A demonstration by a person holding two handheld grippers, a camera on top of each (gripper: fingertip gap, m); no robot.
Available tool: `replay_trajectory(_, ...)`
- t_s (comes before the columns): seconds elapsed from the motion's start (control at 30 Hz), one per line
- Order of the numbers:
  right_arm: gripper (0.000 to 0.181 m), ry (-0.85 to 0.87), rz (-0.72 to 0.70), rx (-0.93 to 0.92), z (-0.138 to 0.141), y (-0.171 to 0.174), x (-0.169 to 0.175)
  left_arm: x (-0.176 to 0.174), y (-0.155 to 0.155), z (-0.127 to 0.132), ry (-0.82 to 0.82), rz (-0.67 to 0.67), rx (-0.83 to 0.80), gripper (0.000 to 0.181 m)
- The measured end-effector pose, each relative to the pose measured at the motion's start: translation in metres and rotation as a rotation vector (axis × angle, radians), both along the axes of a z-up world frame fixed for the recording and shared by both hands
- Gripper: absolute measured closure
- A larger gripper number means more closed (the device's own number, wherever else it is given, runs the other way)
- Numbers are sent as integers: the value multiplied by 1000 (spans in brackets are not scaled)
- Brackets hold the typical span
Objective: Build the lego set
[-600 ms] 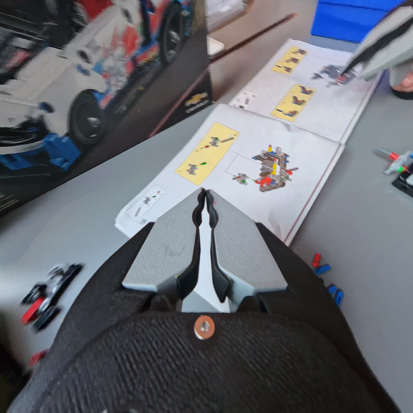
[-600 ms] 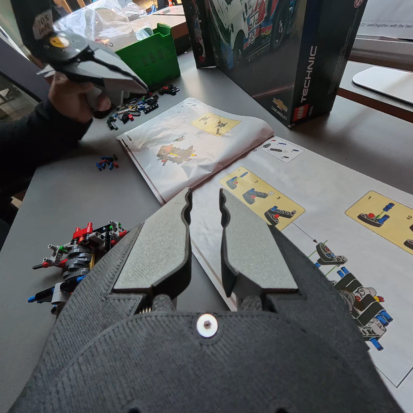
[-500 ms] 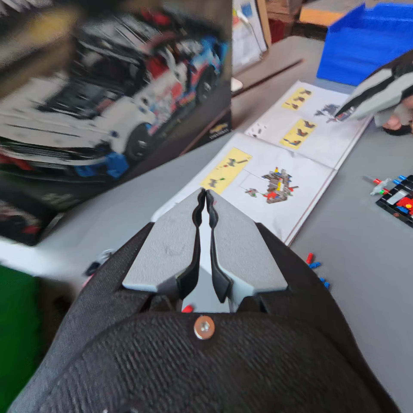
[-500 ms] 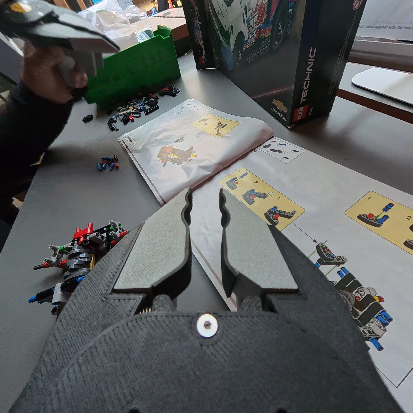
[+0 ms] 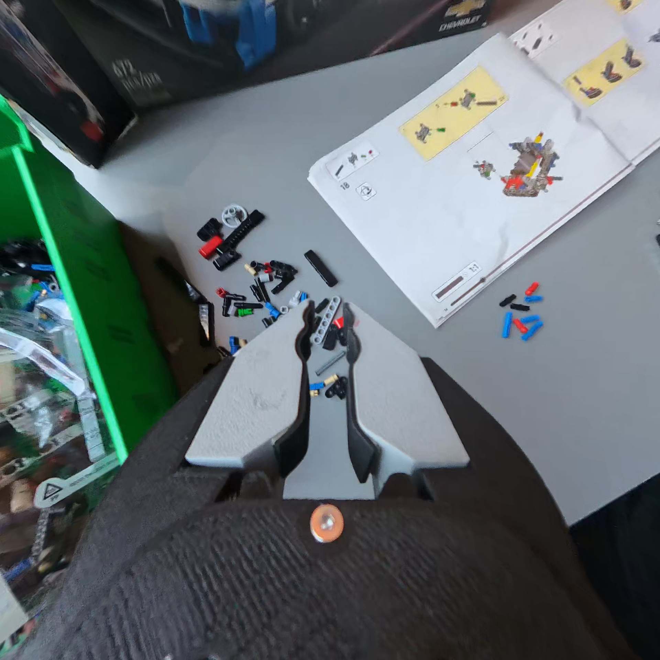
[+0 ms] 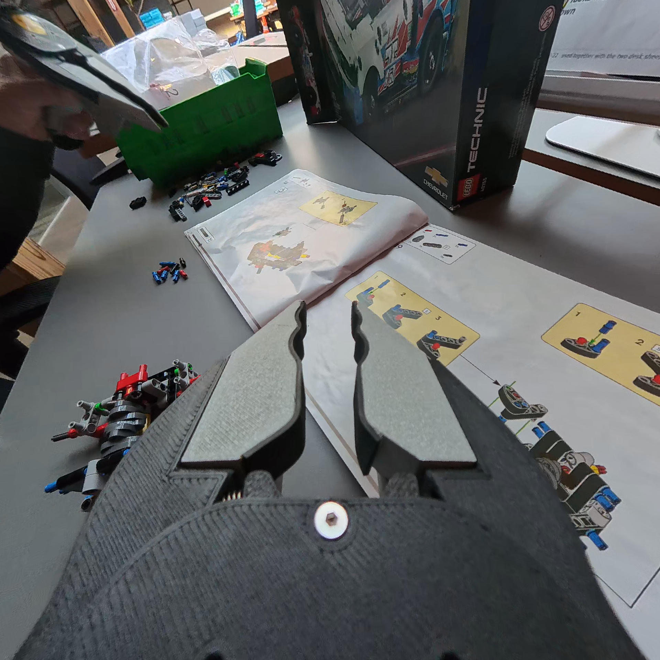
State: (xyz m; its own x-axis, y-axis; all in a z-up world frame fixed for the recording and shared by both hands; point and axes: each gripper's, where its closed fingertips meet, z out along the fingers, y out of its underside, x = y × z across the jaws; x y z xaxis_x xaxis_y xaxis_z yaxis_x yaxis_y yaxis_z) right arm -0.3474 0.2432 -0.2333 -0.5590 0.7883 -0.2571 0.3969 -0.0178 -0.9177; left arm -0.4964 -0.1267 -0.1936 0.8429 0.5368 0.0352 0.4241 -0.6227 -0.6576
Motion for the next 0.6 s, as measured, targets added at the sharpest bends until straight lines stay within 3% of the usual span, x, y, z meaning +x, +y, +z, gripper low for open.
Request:
replay_trajectory(0.1, 159, 0, 3, 10, -1, -1, 0, 3, 16, -15, -75, -30, 39, 174)
replay_trajectory(0.33, 159, 5, 11, 30, -2, -3, 1, -14, 45, -68, -167, 10, -92, 170)
replay_trajectory(0.6, 160, -8, 32, 47, -5, -7, 2, -37, 42, -98, -154, 68, -228, 175)
